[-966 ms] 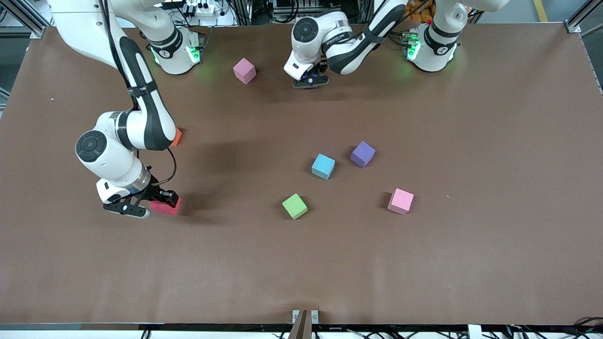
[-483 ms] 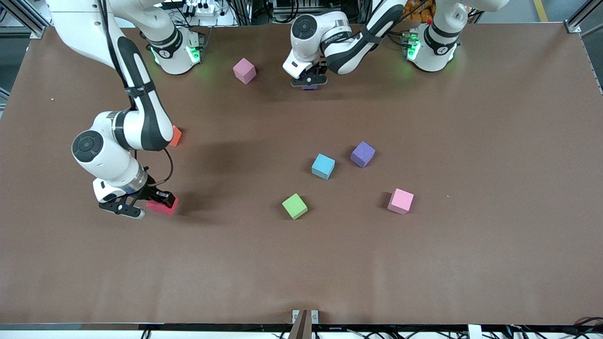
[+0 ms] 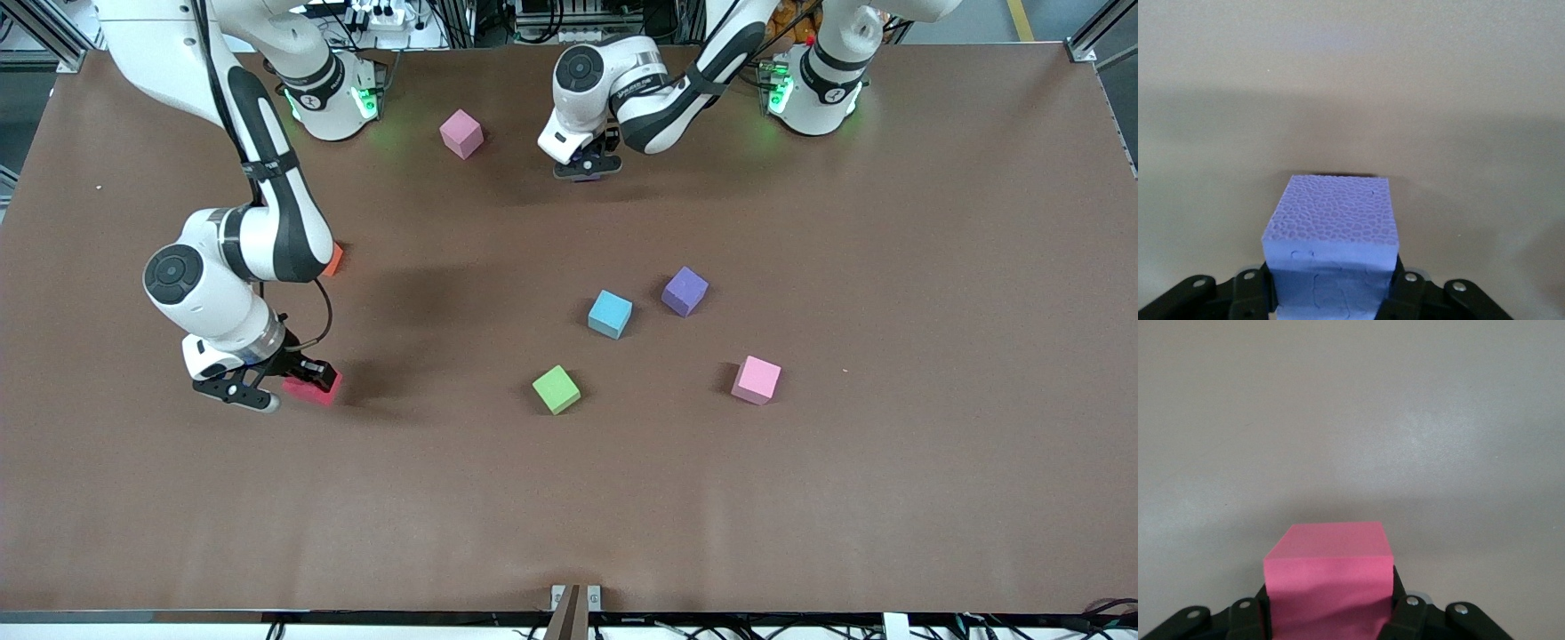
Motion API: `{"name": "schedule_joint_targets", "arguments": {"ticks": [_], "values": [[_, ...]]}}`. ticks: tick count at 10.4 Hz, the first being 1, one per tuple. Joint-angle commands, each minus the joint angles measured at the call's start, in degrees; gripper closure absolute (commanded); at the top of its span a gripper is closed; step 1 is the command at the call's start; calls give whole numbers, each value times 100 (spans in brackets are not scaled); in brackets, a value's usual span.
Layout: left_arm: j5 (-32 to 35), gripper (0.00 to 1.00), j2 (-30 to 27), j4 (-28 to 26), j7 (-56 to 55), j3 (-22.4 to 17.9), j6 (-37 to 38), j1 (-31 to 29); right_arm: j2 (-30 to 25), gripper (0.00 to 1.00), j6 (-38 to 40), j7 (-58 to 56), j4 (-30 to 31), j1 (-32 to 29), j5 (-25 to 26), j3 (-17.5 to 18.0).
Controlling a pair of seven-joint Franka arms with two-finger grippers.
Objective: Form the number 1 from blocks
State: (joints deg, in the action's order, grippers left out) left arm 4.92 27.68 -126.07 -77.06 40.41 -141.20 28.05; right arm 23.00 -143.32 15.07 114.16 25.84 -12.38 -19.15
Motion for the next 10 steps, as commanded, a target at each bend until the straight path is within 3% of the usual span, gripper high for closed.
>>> {"name": "schedule_joint_targets", "arguments": {"ticks": [1,2,5,8,10], "values": [[-44,55,132,109,-169,2,-48,77,-235,45,6,92,211,140,-89,-107],[-35,1,123,109,-178,2,-48,77,-235,45,6,171,211,149,-89,-107],[-44,0,-139,214,-361,-103,13,69,-235,45,6,233,211,176,-89,-107],[-262,0,-1103,250,-424,-314,556,-115,-392,45,163,652,238,482,-81,-107],[-299,0,-1728,241,-354,-315,1066,-658,-673,45,252,987,430,920,-81,-116]]}}
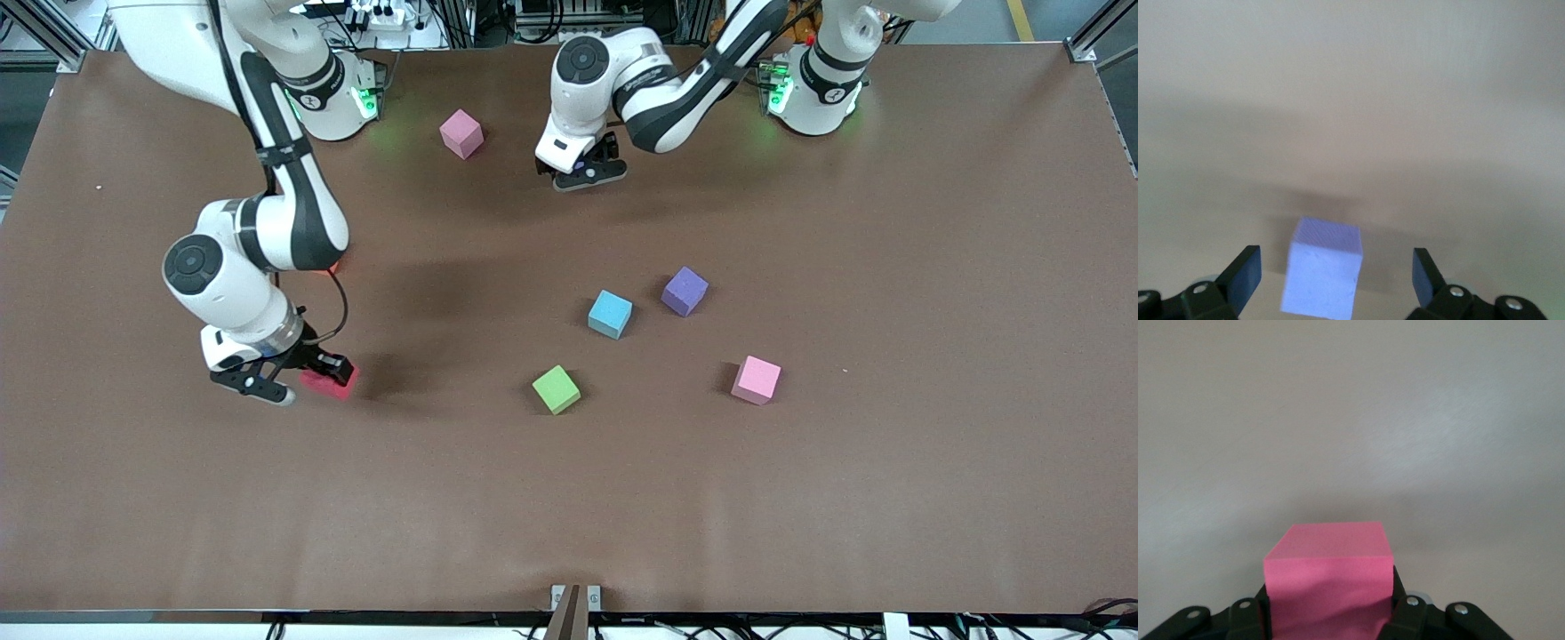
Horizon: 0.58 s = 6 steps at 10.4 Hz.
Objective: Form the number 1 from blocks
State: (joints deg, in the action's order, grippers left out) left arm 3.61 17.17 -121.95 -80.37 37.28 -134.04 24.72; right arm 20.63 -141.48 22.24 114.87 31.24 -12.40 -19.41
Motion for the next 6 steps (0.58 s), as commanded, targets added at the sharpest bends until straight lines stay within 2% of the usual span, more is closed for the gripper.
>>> {"name": "schedule_joint_targets", "arguments": {"ticks": [1,4,6], "values": [[-167,0,-828,-171,-5,-2,474,-624,-567,45,67,533,492,687,-70,-81],[-167,0,-1285,-162,931,-2,765,-2098,-586,45,-20,1500,554,2083,-44,-54],[-167,0,-1365,-101,1609,-10,862,-2925,-446,46,-38,2071,450,2963,18,-63]]}}
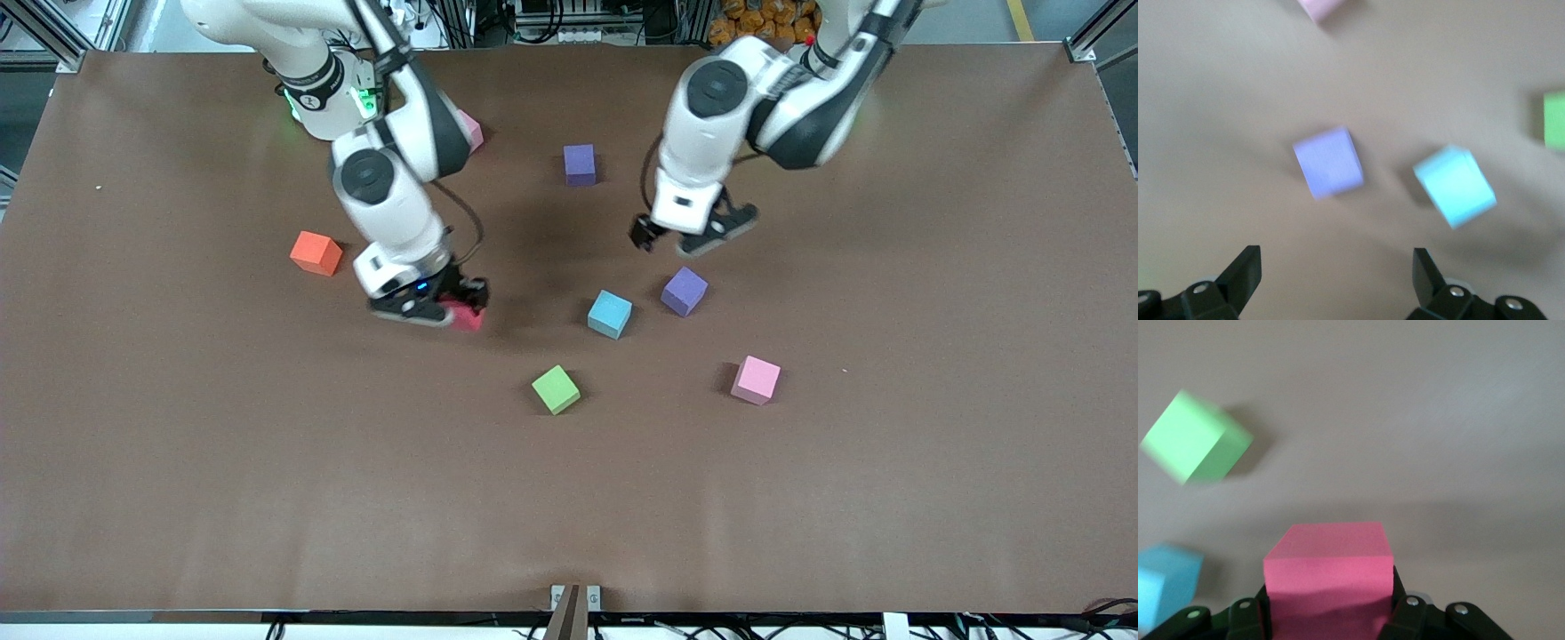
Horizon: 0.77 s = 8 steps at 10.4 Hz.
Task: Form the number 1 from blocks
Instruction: 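Place the magenta cube beside purple while the left gripper grasps another purple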
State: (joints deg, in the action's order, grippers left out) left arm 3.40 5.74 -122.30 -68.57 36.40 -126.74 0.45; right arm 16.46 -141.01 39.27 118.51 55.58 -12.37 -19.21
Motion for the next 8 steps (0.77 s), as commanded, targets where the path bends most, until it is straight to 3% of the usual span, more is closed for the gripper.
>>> {"name": "schedule_joint_targets", "arguments": {"ticks": [1,3,6,8], "values": [[-147,0,-223,-31,841,78,253,-850,162,46,-85,684,-63,933,33,-92],[-156,0,-92,-30,1222,69,377,-1292,523,46,-311,1142,-100,1611,217,-84],[-953,0,348,-48,917,61,369,-1250,875,46,-427,1232,-117,1903,367,241],[-982,0,611,-92,740,61,351,-1040,1042,46,-550,1520,-118,2315,358,251]]}}
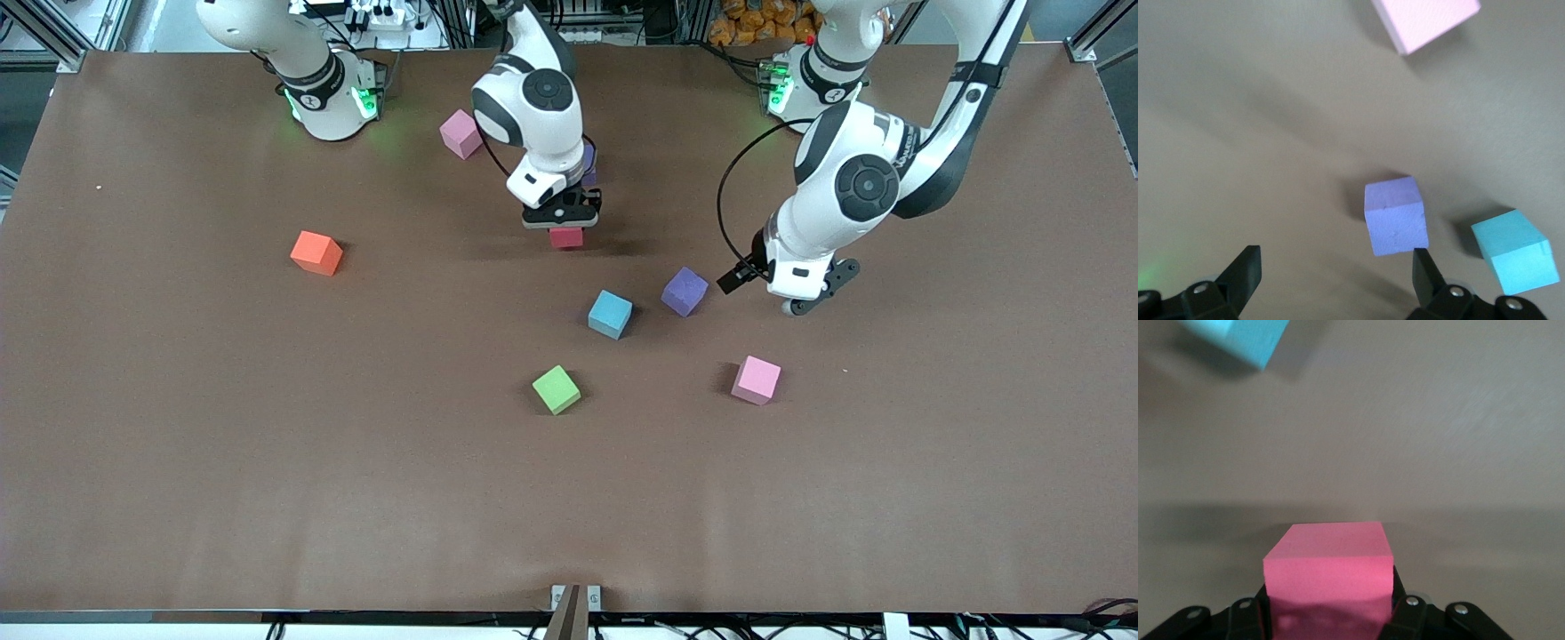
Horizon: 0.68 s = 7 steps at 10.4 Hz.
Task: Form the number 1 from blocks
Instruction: 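Place the magenta cube beside purple while the left gripper grasps another purple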
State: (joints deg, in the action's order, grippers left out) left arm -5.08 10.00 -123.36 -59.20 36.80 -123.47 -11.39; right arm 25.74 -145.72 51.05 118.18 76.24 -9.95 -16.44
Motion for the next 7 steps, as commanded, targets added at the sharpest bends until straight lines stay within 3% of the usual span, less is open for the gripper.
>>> {"name": "schedule_joint_targets", "arguments": {"ticks": [1,7], "values": [[-107,0,370,14,-266,20,-63,302,159,46,-131,588,-76,373,116,9],[-107,0,1188,67,-434,-217,-1064,699,221,46,-114,1021,-32,550,107,282]]}}
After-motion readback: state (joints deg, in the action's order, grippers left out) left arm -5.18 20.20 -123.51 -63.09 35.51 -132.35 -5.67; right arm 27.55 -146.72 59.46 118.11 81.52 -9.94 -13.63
